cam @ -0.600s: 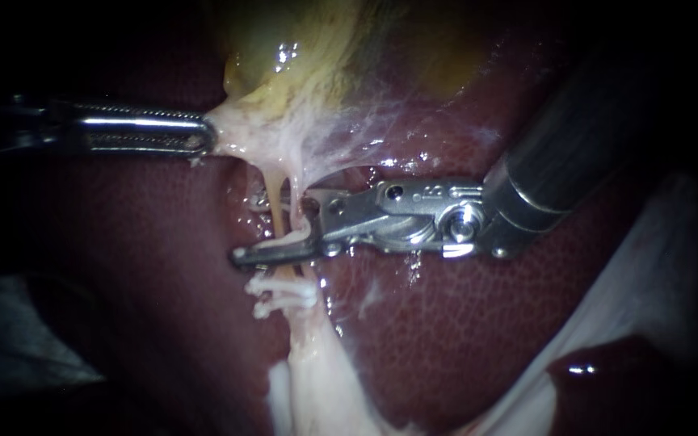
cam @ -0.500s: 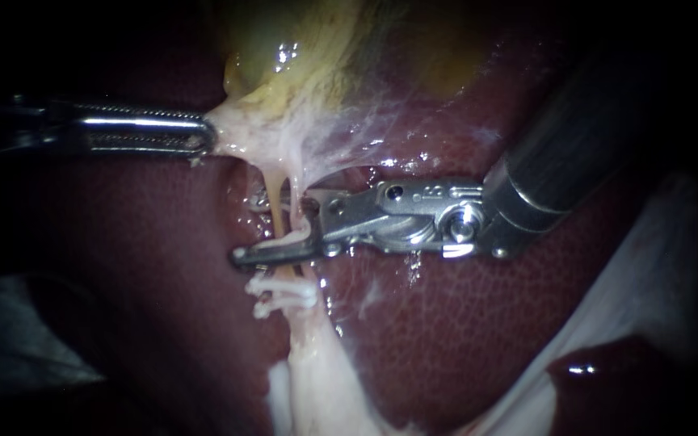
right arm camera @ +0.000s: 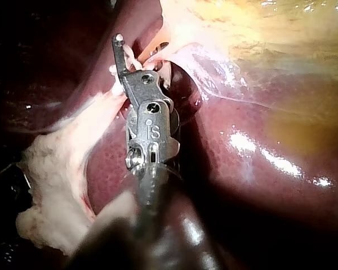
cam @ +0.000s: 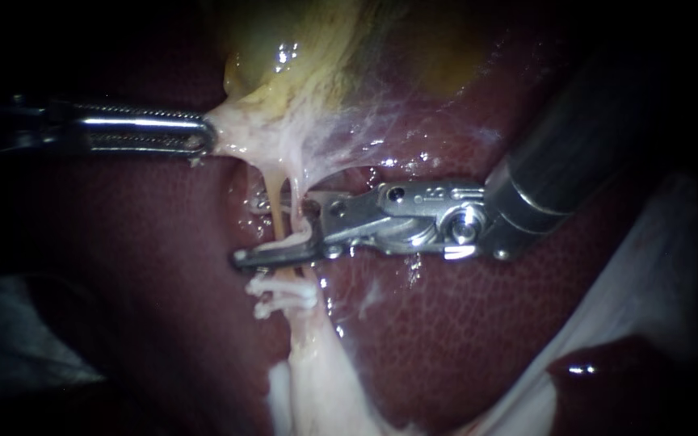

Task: Clipping third clip left tube

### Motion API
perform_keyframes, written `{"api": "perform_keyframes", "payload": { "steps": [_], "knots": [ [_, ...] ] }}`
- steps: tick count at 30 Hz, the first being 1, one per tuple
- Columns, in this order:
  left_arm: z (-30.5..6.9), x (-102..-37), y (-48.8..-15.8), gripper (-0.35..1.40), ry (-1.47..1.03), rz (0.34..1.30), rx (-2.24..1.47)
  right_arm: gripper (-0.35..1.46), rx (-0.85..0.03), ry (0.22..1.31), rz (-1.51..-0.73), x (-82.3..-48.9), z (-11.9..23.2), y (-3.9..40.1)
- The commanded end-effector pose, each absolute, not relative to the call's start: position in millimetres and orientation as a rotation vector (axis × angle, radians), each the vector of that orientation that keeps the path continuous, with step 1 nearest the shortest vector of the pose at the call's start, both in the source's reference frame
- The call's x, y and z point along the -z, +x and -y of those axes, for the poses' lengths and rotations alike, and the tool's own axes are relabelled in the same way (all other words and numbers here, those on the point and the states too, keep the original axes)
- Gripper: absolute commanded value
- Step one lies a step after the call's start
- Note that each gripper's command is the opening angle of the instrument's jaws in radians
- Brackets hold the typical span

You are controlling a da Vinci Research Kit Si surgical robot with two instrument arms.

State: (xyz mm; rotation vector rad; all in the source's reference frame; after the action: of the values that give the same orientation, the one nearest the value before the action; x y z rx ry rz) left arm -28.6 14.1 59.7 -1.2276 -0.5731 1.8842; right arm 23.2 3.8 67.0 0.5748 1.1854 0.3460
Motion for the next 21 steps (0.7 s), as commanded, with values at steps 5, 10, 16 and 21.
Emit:
{"api": "perform_keyframes", "payload": {
  "steps": [5, 10, 16, 21],
  "knots": [
    [-14.2, -59.6, -28.4, -0.35, -1.228, 0.576, -1.885, 0.46, -0.343, 0.583, -1.188, -66.6, -4.1, 21.4],
    [-14.2, -59.5, -28.3, -0.35, -1.228, 0.576, -1.884, 0.46, -0.339, 0.598, -1.191, -65.6, -4.9, 19.1],
    [-14.3, -59.5, -28.3, -0.35, -1.228, 0.577, -1.884, 0.46, -0.332, 0.610, -1.194, -65.0, -5.1, 16.9],
    [-14.2, -59.5, -28.2, -0.35, -1.229, 0.577, -1.884, 0.46, -0.330, 0.615, -1.195, -64.5, -5.3, 15.9]
  ]
}}
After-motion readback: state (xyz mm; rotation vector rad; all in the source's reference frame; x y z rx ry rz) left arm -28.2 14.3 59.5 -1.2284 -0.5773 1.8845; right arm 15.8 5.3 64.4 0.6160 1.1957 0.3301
